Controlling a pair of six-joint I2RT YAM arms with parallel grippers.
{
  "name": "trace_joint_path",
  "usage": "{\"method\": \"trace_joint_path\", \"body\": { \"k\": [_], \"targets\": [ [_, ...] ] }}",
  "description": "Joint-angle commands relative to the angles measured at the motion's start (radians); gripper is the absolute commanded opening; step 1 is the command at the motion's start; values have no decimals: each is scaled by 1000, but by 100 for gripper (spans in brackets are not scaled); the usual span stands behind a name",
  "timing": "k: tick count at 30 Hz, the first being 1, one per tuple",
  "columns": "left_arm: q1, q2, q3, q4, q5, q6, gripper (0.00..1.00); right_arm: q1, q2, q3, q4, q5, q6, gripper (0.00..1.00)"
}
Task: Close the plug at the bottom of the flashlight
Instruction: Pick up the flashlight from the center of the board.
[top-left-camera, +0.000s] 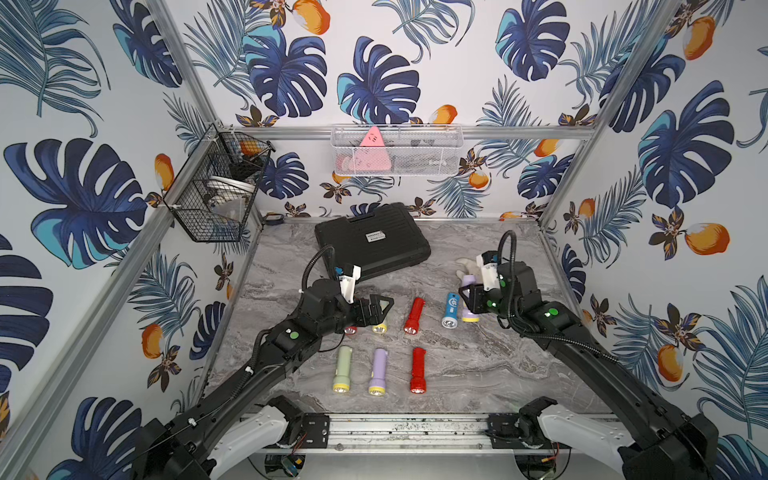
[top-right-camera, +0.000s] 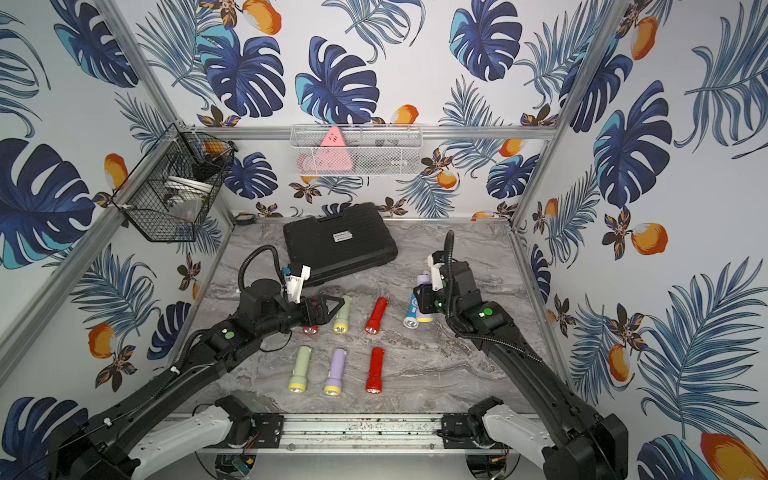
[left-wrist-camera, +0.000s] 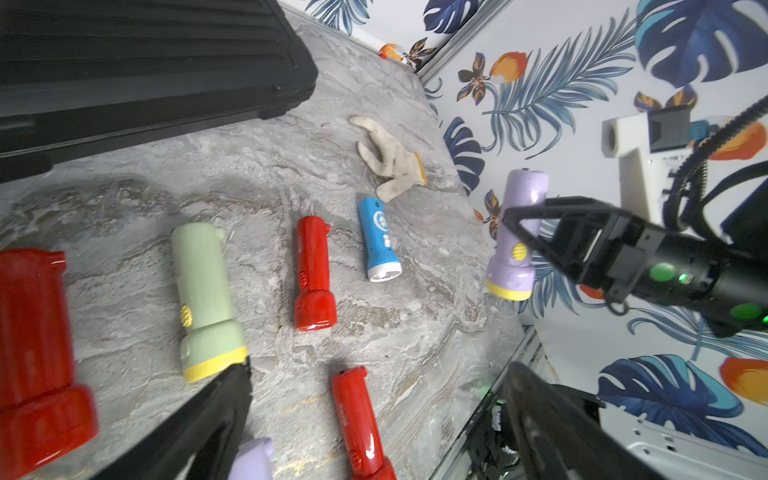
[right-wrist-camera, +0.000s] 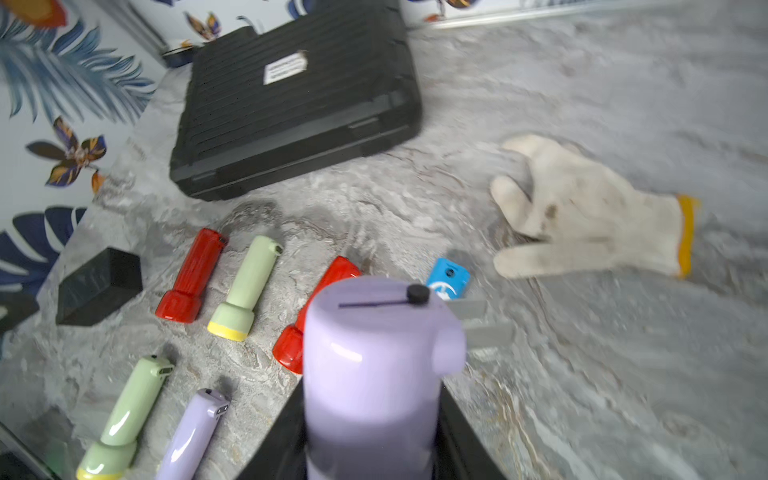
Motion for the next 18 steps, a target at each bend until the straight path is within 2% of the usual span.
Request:
{"method": "trace_joint_path", "body": {
  "k": [1, 4, 7, 11, 18],
  "targets": [
    [3, 18, 60, -6, 57, -34, 99, 56, -13, -56, 304, 87, -182, 0],
    [3, 41, 112, -15, 94, -77, 99, 90, -1, -105, 460, 57, -236, 0],
    [3, 51, 120, 10, 114, -152, 99, 150, 21, -151, 585, 63, -349, 0],
    [6, 66, 70, 143, 154, -331, 98, 201, 28, -249, 783, 51, -508, 0],
    [8, 105, 4, 357, 235, -616, 89, 225, 13, -349, 963, -15, -654, 0]
  ]
}}
